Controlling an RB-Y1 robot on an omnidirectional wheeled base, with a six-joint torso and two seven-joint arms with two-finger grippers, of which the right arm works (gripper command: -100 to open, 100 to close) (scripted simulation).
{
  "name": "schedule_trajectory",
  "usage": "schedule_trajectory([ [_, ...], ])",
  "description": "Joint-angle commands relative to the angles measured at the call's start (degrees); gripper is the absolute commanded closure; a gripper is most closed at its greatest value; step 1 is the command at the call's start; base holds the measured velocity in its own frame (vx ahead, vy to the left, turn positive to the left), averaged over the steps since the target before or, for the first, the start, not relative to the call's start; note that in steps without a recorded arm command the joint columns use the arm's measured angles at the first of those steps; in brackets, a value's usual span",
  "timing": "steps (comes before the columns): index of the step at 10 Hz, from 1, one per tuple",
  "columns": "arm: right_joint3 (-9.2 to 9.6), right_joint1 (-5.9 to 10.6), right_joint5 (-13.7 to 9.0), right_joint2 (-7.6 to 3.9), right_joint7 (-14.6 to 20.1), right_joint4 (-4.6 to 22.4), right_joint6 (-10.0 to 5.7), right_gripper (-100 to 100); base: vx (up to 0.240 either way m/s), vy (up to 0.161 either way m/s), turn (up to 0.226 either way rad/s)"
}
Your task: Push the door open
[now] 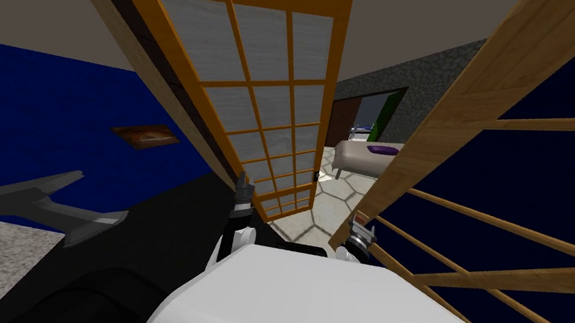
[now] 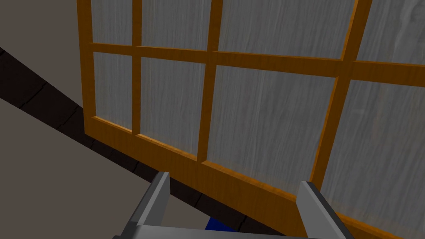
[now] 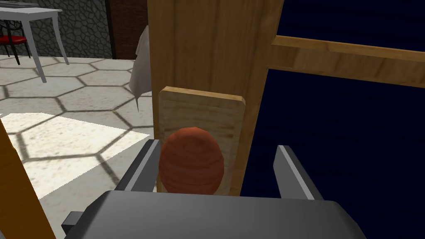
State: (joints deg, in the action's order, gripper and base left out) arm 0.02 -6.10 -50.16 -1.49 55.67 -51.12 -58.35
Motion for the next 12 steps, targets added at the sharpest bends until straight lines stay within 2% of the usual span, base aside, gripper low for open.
schedule_trajectory([
  [1, -1.7, 0.05, -0.51, -0.45, -0.53, -0.72, -0.37, 100, 0.061, -0.028, 0.02],
  [8, -9.16, 2.1, -2.0, 1.89, -1.5, 1.07, -1.15, 100, 0.086, -0.035, 0.06],
  [10, -9.16, 2.1, -2.0, 1.89, -1.5, 1.07, -1.15, 100, 0.041, -0.019, 0.001],
  [11, -10.83, 2.56, -2.33, 2.55, -1.72, 1.48, -1.33, 100, 0.056, -0.023, 0.064],
  [12, -11.55, 2.76, -2.47, 2.85, -1.81, 1.65, -1.41, 100, 0.083, -0.038, 0.057],
])
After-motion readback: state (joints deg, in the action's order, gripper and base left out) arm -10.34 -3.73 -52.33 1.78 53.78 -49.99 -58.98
